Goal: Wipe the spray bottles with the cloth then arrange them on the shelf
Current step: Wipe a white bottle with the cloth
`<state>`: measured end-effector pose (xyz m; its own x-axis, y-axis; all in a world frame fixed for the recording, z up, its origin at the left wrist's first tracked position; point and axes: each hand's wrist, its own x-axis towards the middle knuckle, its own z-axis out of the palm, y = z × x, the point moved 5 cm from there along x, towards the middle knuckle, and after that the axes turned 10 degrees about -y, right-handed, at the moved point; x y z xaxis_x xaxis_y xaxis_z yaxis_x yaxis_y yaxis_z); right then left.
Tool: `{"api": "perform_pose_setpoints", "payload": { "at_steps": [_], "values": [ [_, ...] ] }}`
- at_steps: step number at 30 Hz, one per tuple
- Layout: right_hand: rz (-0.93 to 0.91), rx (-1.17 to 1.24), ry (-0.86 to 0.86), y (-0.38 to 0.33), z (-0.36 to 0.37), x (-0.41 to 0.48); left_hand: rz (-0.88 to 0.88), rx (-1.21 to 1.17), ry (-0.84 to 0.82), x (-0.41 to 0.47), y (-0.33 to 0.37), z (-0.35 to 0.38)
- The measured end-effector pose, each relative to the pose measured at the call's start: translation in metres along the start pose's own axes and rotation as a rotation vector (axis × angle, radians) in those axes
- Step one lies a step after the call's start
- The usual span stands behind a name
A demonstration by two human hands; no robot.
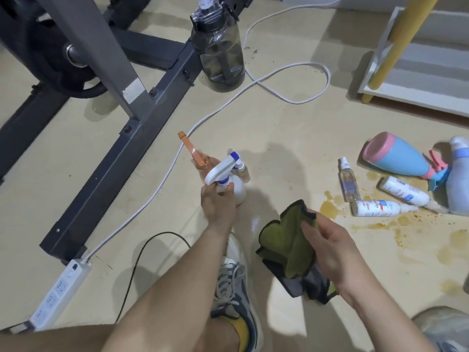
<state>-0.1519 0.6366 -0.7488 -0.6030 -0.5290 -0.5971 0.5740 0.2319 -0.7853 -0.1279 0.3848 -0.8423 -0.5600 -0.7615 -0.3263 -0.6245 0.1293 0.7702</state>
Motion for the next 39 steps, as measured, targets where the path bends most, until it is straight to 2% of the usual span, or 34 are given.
{"api": "perform_pose_setpoints", "payload": {
  "at_steps": [2, 6, 7, 8, 10, 11, 13, 14, 15, 16, 19, 21, 23, 26, 29, 33, 36, 39],
  "values": [
    [0.037, 0.096, -0.026, -0.004, -0.007, -0.008, -0.011, -0.186, -0.025, -0.009, 0.005, -0.001],
    [0.143, 0.326, 0.0, -0.008, -0.034, -0.023, -0.279, -0.312, 0.068, -0.038, 0.003, -0.005],
    [0.144, 0.39, 0.006, -0.01, -0.042, -0.028, -0.333, -0.352, 0.058, -0.052, 0.01, -0.001],
    [0.136, 0.449, 0.02, -0.014, -0.049, -0.033, -0.345, -0.429, -0.025, -0.066, 0.022, 0.008],
    [0.101, 0.548, 0.063, -0.02, -0.066, -0.044, -0.329, -0.587, -0.428, -0.105, 0.052, 0.039],
    [0.077, 0.592, 0.075, -0.024, -0.074, -0.051, -0.338, -0.565, -0.663, -0.13, 0.068, 0.054],
    [0.015, 0.678, 0.091, -0.03, -0.09, -0.069, -0.301, -0.34, -1.082, -0.177, 0.093, 0.074],
    [-0.024, 0.71, 0.12, -0.032, -0.1, -0.079, -0.236, -0.254, -1.208, -0.196, 0.104, 0.081],
    [-0.069, 0.716, 0.174, -0.033, -0.112, -0.089, -0.161, -0.215, -1.261, -0.21, 0.114, 0.084],
    [-0.118, 0.684, 0.262, -0.032, -0.126, -0.1, -0.103, -0.234, -1.248, -0.22, 0.123, 0.084],
    [-0.208, 0.432, 0.648, -0.026, -0.167, -0.139, -0.099, -0.317, -1.175, -0.237, 0.134, 0.089],
    [-0.215, 0.383, 0.793, -0.017, -0.181, -0.155, -0.014, -0.156, -1.16, -0.242, 0.136, 0.101],
    [-0.208, 0.479, 0.844, 0.0, -0.188, -0.159, 0.087, 0.033, -1.071, -0.243, 0.137, 0.119],
    [-0.192, 0.595, 0.884, 0.027, -0.199, -0.152, 0.137, 0.109, -0.955, -0.232, 0.133, 0.151],
    [-0.175, 0.651, 0.9, 0.052, -0.21, -0.133, 0.214, 0.34, -0.84, -0.205, 0.12, 0.185],
    [-0.102, 0.772, 0.782, 0.068, -0.207, -0.084, 0.291, 0.502, -0.711, -0.16, 0.103, 0.223],
    [-0.06, 0.885, 0.663, 0.072, -0.2, -0.051, 0.458, 0.819, -0.633, -0.131, 0.095, 0.25],
    [-0.06, 0.94, 0.6, 0.083, -0.203, -0.025, 0.547, 0.992, -0.665, -0.117, 0.087, 0.271]
  ]
}}
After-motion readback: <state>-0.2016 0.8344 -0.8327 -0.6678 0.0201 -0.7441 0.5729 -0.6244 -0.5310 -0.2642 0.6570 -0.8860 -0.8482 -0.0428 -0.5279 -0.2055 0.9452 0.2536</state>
